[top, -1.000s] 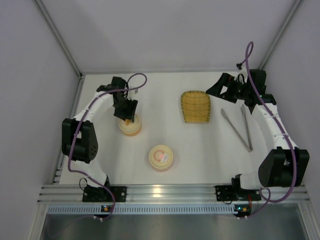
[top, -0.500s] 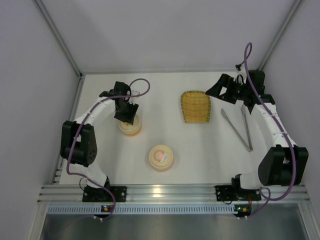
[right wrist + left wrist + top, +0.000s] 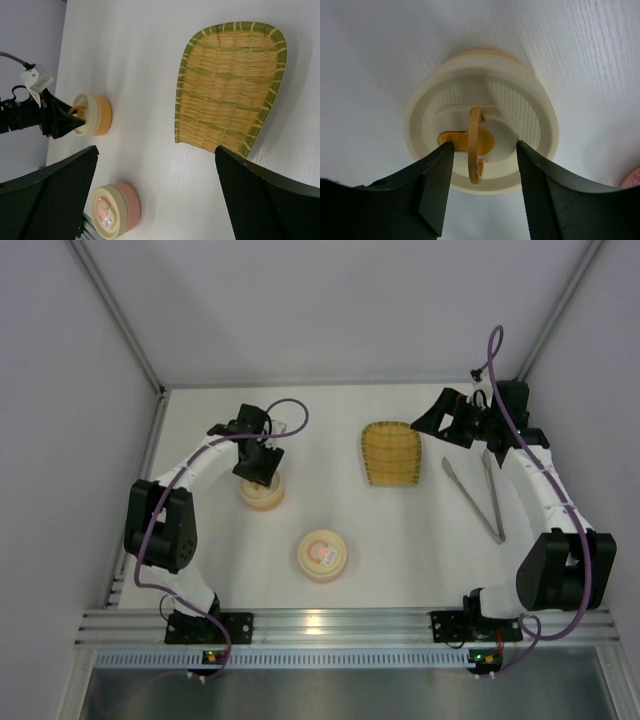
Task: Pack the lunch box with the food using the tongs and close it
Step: Close the box lid on the packing box.
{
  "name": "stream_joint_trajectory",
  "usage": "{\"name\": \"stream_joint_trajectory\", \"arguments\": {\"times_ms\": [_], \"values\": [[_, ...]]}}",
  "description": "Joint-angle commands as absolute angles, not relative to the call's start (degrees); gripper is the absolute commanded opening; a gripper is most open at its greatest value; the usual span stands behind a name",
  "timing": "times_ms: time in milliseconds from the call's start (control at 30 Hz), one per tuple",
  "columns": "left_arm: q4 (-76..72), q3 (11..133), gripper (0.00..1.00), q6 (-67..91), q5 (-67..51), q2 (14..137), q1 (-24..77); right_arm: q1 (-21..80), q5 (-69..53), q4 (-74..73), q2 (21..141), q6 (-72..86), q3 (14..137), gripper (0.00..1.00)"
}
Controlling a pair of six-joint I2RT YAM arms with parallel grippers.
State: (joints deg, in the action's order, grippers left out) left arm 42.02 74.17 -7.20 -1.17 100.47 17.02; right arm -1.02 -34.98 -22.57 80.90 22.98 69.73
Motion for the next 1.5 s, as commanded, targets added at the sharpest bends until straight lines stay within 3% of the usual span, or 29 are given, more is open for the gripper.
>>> {"name": "stream_joint_trajectory", "arguments": {"times_ms": [0, 500, 1067, 1467], "values": [[38.8, 69.2, 0.59, -6.1, -3.3, 110.9, 18.3, -1.8, -35.1, -19.2, 80.9, 22.2, 70.2, 0.99], [38.3, 66.1, 0.59, -8.3, -1.7, 110.3, 18.6, -1.3, -35.3, -19.8, 81.5, 22.1, 71.1, 0.99], [50.5, 80.7, 0.61, -9.6, -4.7, 98.1, 18.6, -1.0, -35.6, -20.3, 81.3, 21.9, 72.0, 0.99], [52.6, 82.4, 0.53, -9.2, -6.8, 96.2, 18.5, -0.9, -35.9, -20.1, 81.5, 22.0, 72.1, 0.99]]}}
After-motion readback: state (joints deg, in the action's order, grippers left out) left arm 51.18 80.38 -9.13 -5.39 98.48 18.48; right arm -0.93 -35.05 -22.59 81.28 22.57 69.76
